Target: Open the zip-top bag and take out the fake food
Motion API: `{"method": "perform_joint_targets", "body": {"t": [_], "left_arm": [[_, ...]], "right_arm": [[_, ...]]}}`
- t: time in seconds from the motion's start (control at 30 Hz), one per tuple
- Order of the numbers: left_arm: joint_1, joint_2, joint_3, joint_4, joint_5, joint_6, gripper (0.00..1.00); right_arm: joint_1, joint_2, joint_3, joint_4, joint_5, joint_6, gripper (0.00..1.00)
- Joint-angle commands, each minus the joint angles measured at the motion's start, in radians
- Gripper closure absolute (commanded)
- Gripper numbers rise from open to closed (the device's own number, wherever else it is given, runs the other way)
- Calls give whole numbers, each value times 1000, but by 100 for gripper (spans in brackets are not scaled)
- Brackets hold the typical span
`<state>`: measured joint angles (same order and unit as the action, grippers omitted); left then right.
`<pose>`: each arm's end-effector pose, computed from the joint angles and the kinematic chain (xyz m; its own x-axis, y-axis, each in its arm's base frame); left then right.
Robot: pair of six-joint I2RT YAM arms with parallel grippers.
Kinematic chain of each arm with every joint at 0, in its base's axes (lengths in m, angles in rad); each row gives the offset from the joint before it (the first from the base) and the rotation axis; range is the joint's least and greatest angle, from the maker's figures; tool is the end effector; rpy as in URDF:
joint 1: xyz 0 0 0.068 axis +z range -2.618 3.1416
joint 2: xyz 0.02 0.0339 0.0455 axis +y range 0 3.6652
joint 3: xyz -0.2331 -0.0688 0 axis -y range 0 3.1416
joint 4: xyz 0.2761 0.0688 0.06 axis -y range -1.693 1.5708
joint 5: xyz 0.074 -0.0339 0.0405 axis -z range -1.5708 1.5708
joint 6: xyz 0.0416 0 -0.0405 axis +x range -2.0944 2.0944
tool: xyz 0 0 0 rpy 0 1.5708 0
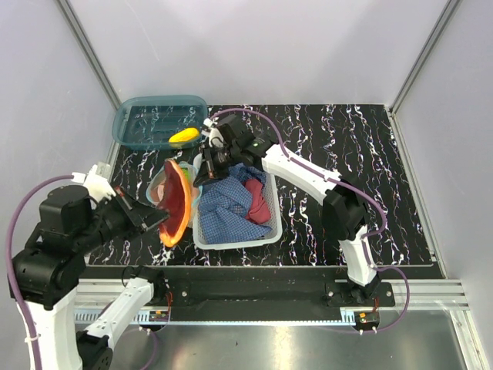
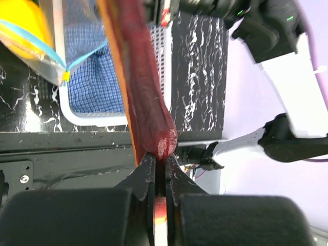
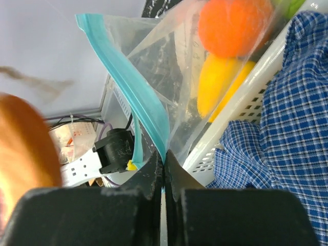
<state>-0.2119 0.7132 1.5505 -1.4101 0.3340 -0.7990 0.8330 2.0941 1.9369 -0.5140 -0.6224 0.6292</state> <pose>0.0746 -0.0300 0.4499 -0.7050 -0.5409 -0.4588 -0.0533 0.6854 -0.7262 0.3204 0.3885 0.2644 -0.8728 -0.2492 -0.4197 -0.4882 0.4396 0.7540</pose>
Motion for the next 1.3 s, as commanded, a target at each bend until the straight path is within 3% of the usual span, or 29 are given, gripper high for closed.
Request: {"method": "perform_joint_targets", "body": {"t": [0.0, 0.1, 0.13, 0.3, 0.47, 0.63, 0.77, 0.87, 1.1, 1.2, 1.27], "left_arm": [[-4, 40, 92, 10, -61, -34, 100], [-4, 43, 18, 181, -127, -142, 100], [-4, 45, -13, 315, -148, -178, 100], [-4, 144, -162, 664, -396, -402, 100], [-4, 299, -174, 792, -650, -520, 100], [8, 455, -274, 1069, -797, -578, 100], [26, 622, -271, 1154, -865, -617, 100], [66, 733, -265, 1255, -831, -654, 100], [127, 975, -110, 1128, -830, -729, 100], [152, 1022, -124, 1161, -829, -789, 95], [166, 1069, -98, 1203, -794, -749, 91]], "right_arm": [[-2, -48, -44, 12, -23, -13, 100], [-2, -89, -95, 14, -20, -20, 100], [-2, -110, -119, 15, -19, -22, 100], [-2, -170, -187, 38, -23, -11, 100], [0, -195, -254, 106, -60, 18, 100], [0, -175, -253, 138, -100, 33, 100], [0, -169, -254, 167, -129, 50, 100], [-2, -172, -254, 172, -128, 49, 100], [-2, -164, -237, 184, -135, 60, 100], [-2, -163, -237, 187, -134, 61, 100], [-2, -160, -240, 189, -132, 63, 100]]}}
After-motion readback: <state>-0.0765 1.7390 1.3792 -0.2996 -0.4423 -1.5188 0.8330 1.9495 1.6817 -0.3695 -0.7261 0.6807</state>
